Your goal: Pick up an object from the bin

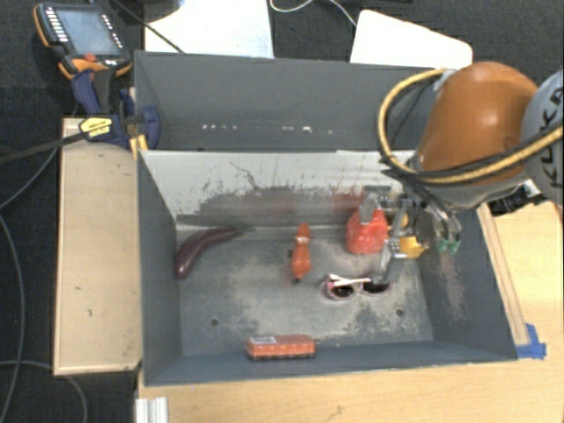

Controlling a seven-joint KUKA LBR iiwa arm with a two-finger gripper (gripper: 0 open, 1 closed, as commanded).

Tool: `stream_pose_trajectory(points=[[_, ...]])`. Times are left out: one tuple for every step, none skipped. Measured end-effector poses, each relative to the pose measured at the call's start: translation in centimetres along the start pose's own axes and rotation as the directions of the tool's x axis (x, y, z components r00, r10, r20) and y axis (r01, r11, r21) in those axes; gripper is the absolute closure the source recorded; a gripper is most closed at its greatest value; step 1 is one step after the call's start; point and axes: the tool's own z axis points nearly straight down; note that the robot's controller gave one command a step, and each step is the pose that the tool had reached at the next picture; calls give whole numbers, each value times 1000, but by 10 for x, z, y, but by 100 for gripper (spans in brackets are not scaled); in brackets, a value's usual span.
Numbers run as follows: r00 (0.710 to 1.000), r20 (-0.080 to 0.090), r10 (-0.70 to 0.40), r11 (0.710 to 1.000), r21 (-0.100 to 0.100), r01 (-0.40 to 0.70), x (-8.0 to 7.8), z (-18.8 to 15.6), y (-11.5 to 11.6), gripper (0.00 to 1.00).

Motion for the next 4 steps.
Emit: stream_pose_trajectory(points=[[1000,9,0,1000,0,0,-1,-5,0,0],[996,7,94,996,-1,-94,-10,92,1,0],[994,10,109,994,-2,-109,-10,82,31,0],[990,6,142,990,-2,-142,-15,143,2,0]])
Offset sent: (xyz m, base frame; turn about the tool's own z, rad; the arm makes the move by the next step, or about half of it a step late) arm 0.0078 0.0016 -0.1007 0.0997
